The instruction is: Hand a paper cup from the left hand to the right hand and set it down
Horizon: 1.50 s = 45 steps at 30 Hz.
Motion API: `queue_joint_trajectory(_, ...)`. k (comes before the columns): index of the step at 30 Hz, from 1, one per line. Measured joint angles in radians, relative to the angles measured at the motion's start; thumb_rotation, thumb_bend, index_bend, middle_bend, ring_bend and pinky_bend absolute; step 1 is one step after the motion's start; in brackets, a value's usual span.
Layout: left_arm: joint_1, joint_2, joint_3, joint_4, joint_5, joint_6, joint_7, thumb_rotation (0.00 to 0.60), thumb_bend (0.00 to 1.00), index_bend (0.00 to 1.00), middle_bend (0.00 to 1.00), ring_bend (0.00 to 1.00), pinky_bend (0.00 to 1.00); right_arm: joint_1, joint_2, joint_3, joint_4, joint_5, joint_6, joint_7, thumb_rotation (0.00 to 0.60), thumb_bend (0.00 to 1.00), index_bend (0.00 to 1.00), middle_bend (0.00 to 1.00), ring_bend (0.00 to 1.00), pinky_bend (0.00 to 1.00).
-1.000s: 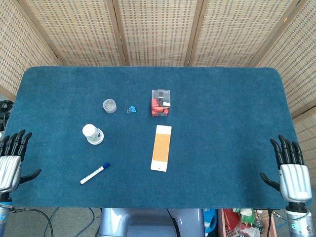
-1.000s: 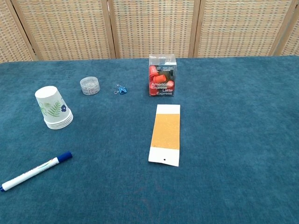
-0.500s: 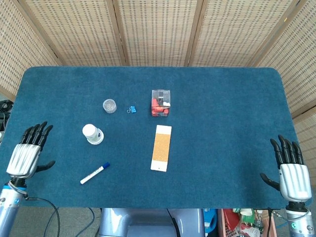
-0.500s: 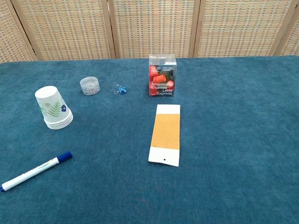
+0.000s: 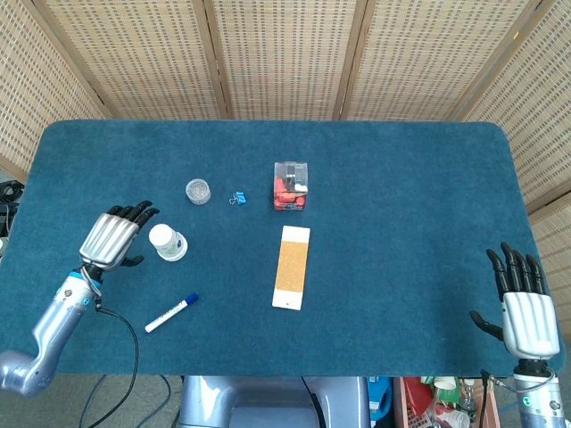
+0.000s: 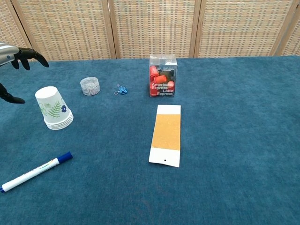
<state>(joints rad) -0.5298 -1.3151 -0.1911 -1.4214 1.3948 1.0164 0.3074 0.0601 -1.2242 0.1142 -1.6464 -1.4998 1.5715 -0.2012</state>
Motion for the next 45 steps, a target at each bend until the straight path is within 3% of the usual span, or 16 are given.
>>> queue_joint_trajectory(5, -0.03, -0.05, -0.001, 0.061, -0.018, -0.015, 0.014, 0.6, 0.11, 0.29, 0.25, 0.34, 0.37, 0.002, -0.003, 0.0, 0.003, 0.005, -0.006, -0.005, 0.6, 0.0, 0.0, 0.0, 0.0, 0.0)
queue_joint_trajectory(16, -0.058, -0.099, 0.012, 0.129, -0.055, -0.038, 0.031, 0.6, 0.11, 0.31, 0.26, 0.35, 0.39, 0.006, -0.004, 0.003, 0.005, 0.019, -0.017, -0.007, 0.6, 0.0, 0.0, 0.0, 0.0, 0.0)
queue_joint_trajectory(23, -0.079, -0.136, 0.018, 0.168, -0.065, -0.053, 0.013, 0.6, 0.11, 0.46, 0.4, 0.46, 0.49, 0.007, -0.005, 0.006, 0.008, 0.029, -0.021, -0.005, 0.6, 0.0, 0.0, 0.0, 0.0, 0.0)
queue_joint_trajectory(34, -0.092, -0.155, 0.02, 0.185, -0.09, -0.044, 0.025, 0.6, 0.11, 0.51, 0.45, 0.5, 0.51, 0.01, -0.003, 0.008, 0.013, 0.036, -0.028, 0.004, 0.6, 0.0, 0.0, 0.0, 0.0, 0.0)
queue_joint_trajectory(40, -0.073, -0.133, -0.002, 0.152, -0.093, -0.004, -0.087, 0.6, 0.11, 0.52, 0.46, 0.51, 0.51, 0.013, -0.006, 0.004, 0.018, 0.028, -0.029, 0.003, 0.6, 0.0, 0.0, 0.0, 0.0, 0.0)
queue_joint_trajectory(45, -0.04, -0.1, -0.031, 0.097, -0.091, 0.028, -0.35, 0.6, 0.11, 0.52, 0.46, 0.51, 0.51, 0.017, -0.008, 0.001, 0.022, 0.01, -0.027, 0.001, 0.6, 0.0, 0.0, 0.0, 0.0, 0.0)
